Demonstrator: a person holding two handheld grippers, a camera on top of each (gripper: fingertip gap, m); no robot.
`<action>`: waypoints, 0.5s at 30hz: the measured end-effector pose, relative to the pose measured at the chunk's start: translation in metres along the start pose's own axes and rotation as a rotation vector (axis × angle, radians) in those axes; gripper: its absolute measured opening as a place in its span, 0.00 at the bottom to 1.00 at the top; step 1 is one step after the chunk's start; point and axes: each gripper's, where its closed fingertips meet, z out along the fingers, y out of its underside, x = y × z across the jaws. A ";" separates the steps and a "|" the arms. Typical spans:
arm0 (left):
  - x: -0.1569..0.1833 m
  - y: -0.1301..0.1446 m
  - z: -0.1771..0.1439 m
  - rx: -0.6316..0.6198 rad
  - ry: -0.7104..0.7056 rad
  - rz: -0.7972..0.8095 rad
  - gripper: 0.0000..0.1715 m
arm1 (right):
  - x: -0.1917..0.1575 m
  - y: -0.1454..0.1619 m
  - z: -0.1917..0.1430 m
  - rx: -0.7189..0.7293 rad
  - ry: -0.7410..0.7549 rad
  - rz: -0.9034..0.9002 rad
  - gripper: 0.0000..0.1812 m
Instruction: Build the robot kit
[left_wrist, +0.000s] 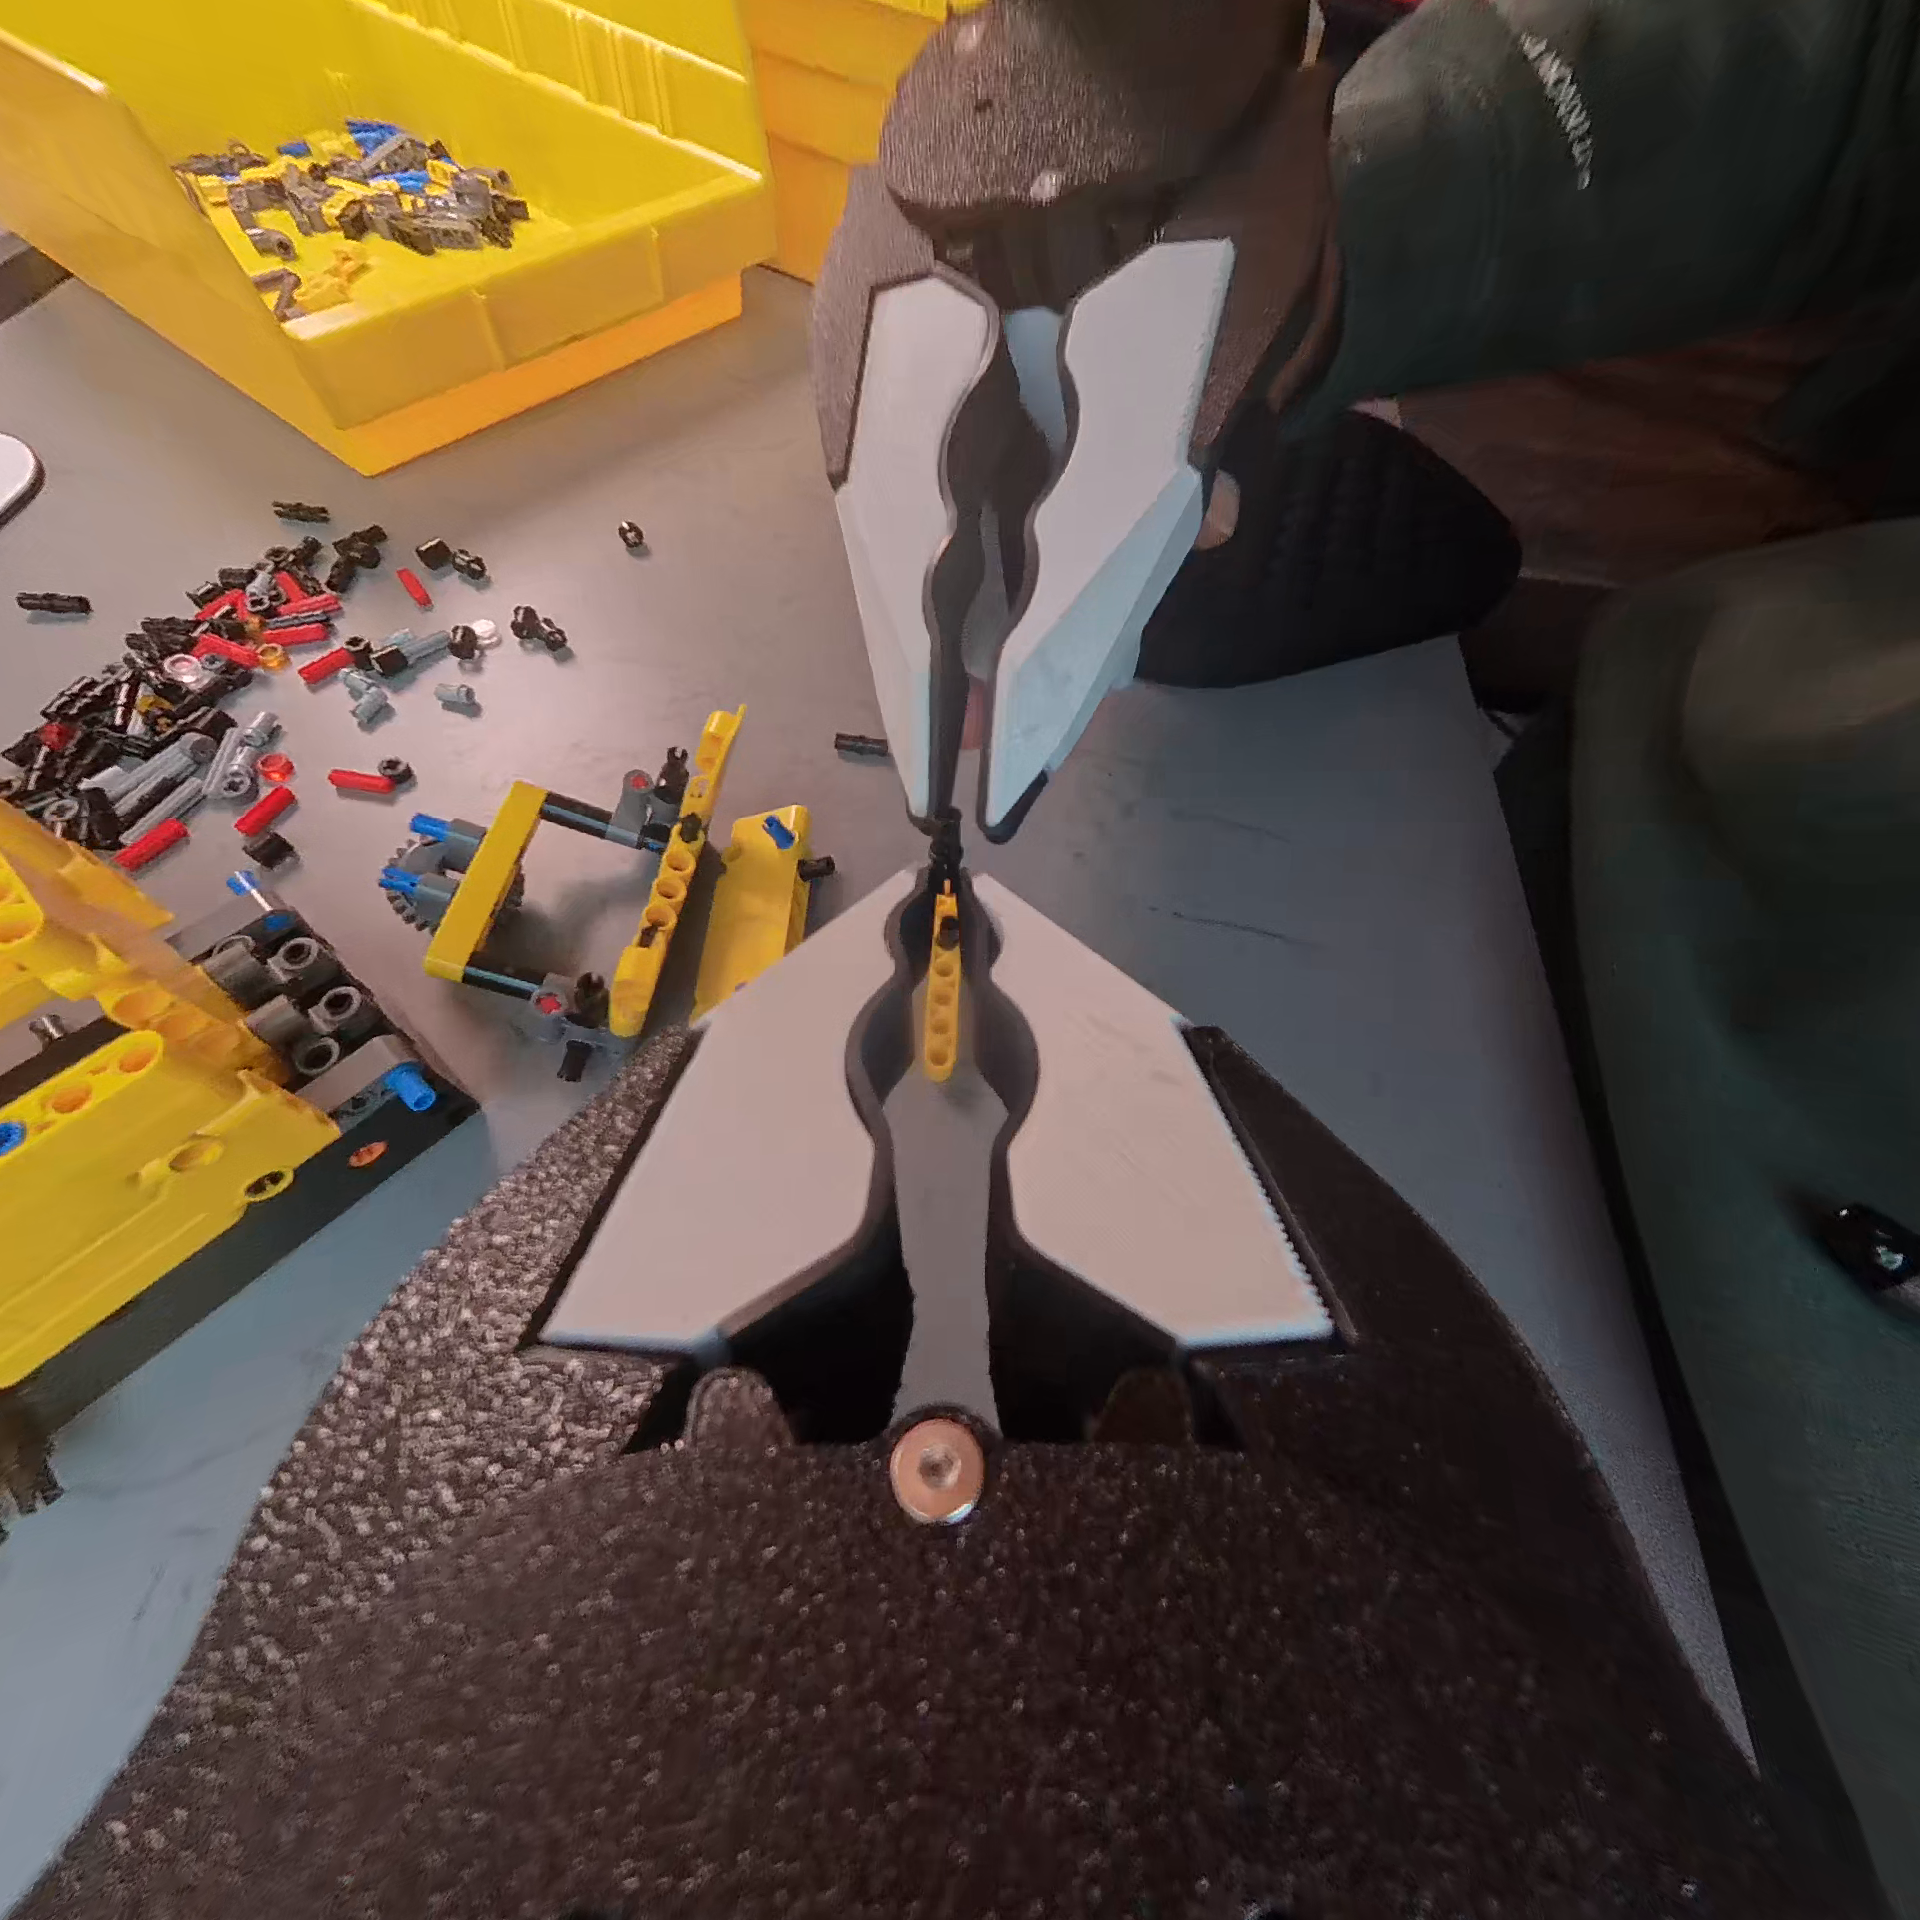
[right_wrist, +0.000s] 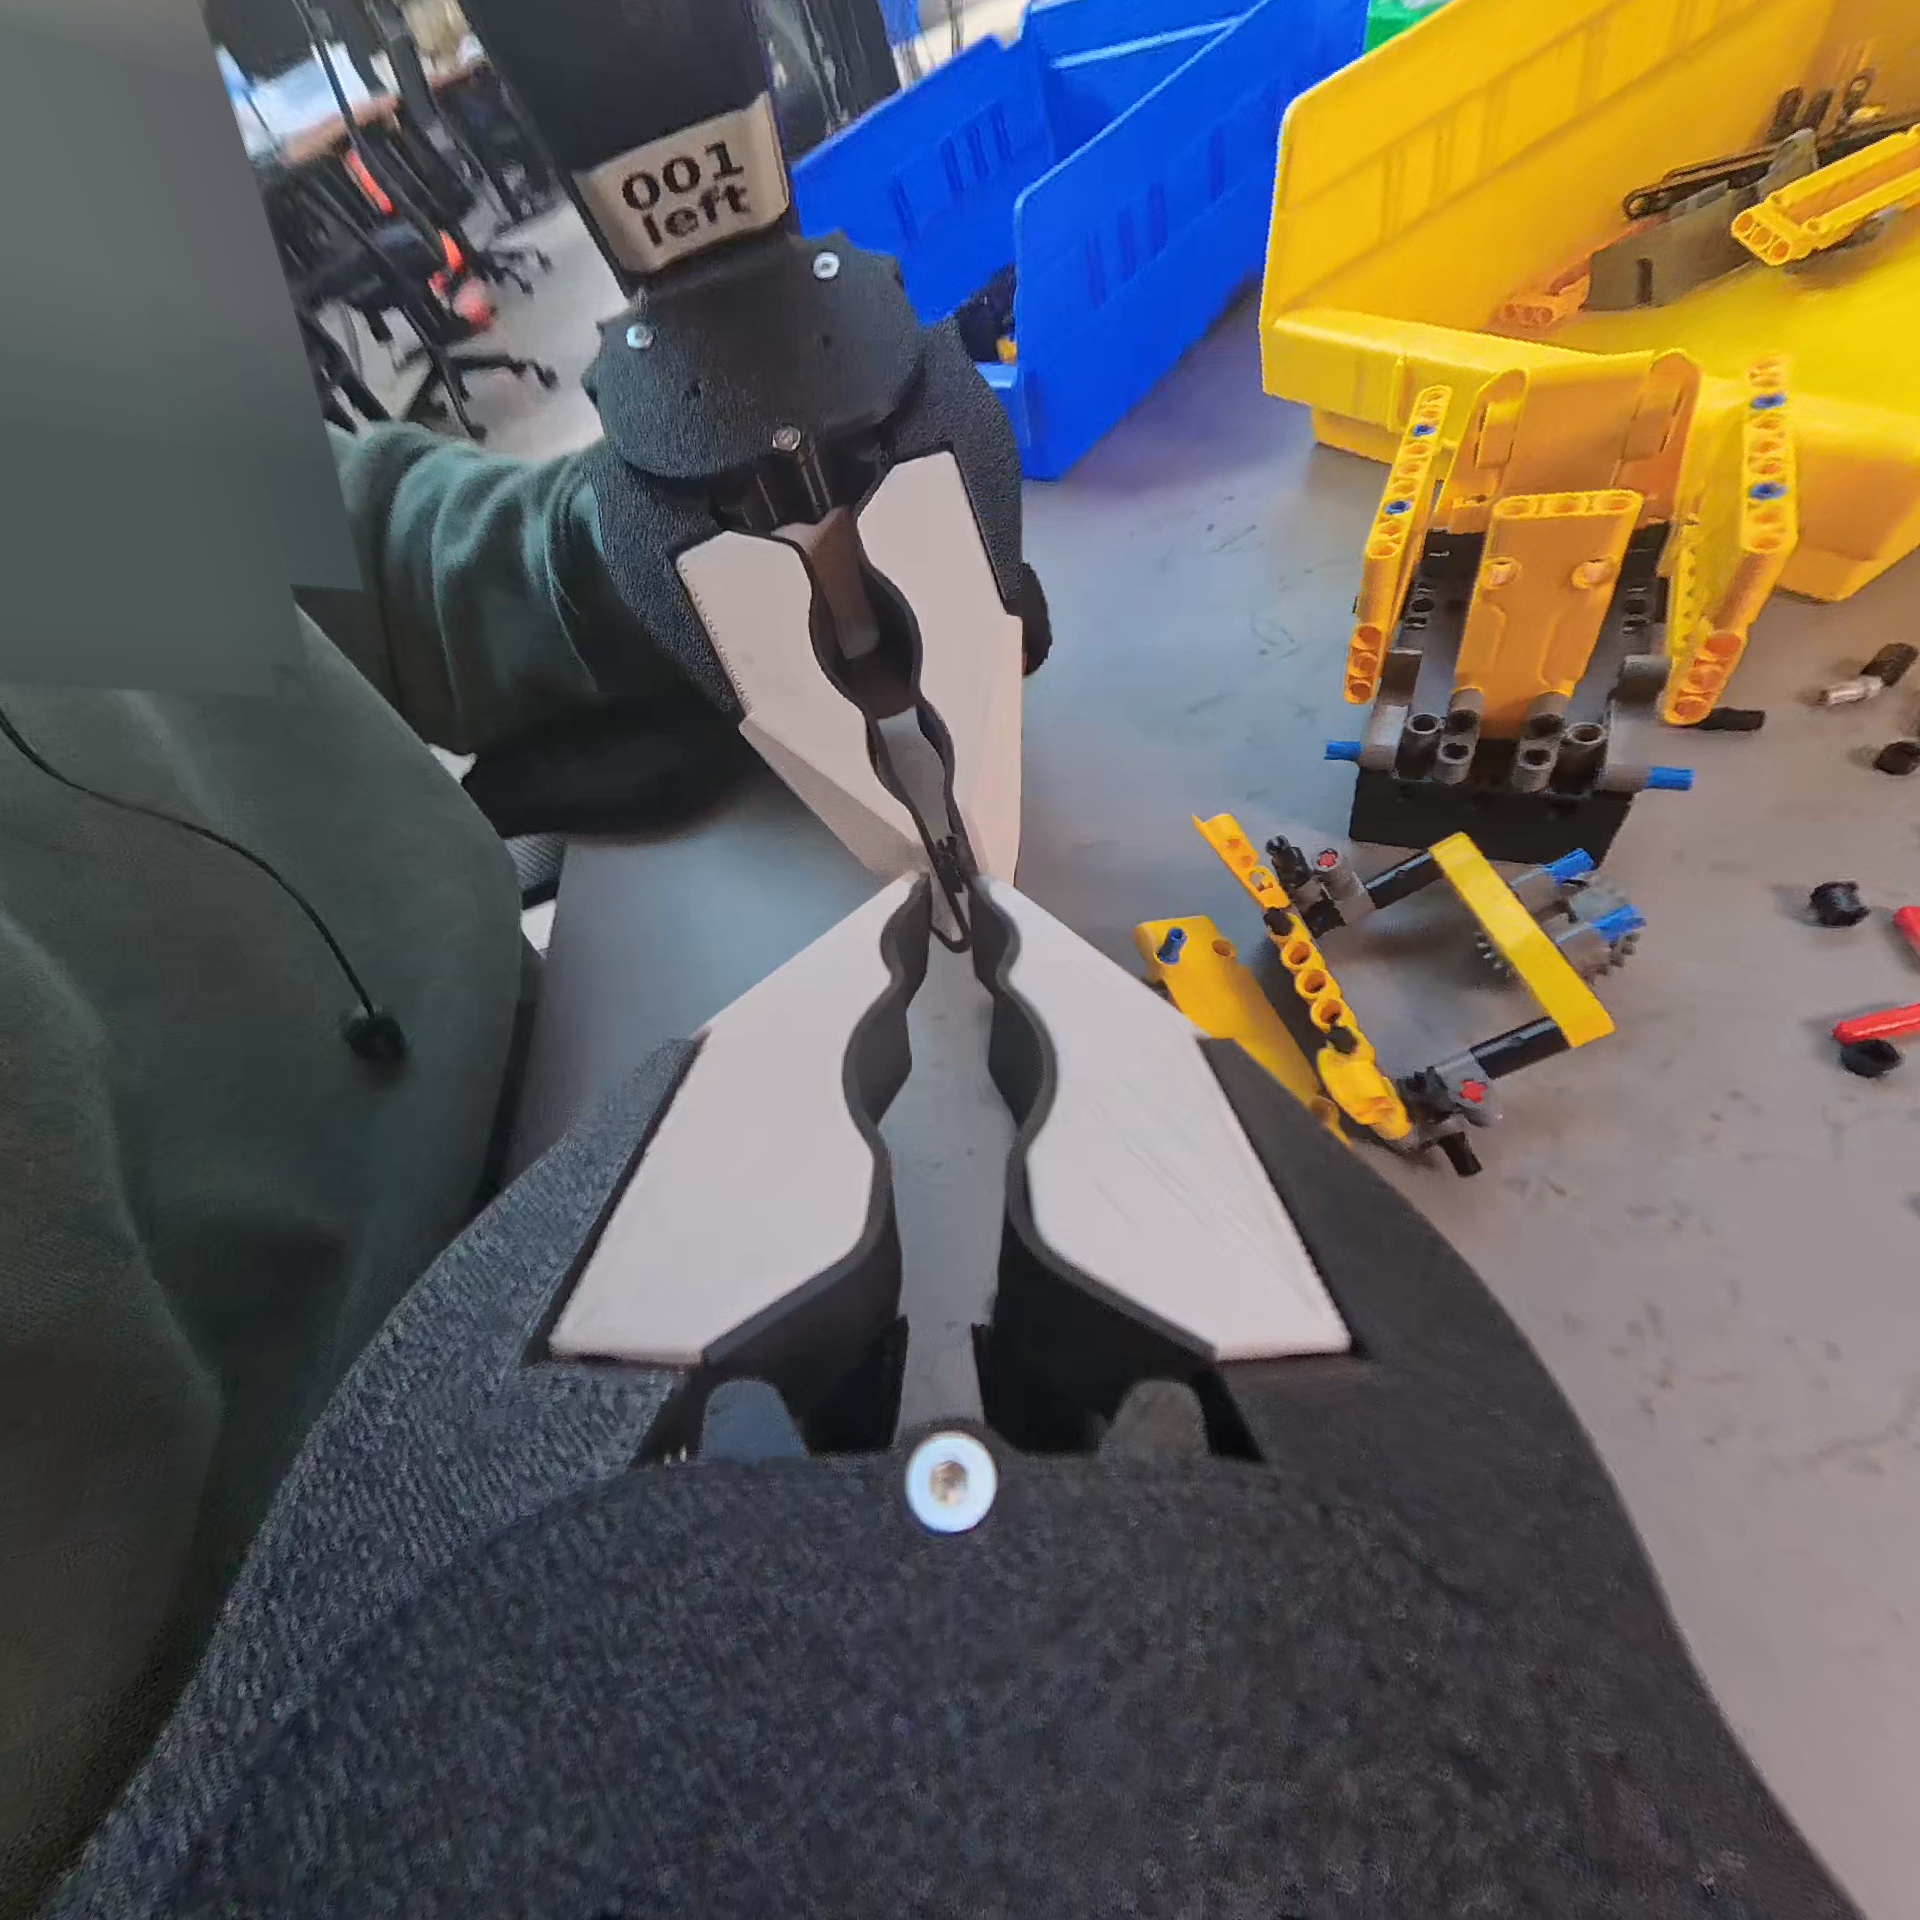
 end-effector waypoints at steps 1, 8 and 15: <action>0.001 0.002 0.001 -0.018 -0.001 0.011 0.02 | 0.000 0.002 0.000 -0.042 0.017 -0.058 0.07; 0.007 0.016 0.009 -0.108 0.001 0.051 0.01 | -0.002 0.016 0.005 -0.355 0.052 -0.383 0.08; 0.010 0.023 0.011 -0.153 0.005 0.068 0.01 | -0.003 0.024 0.010 -0.500 0.010 -0.498 0.02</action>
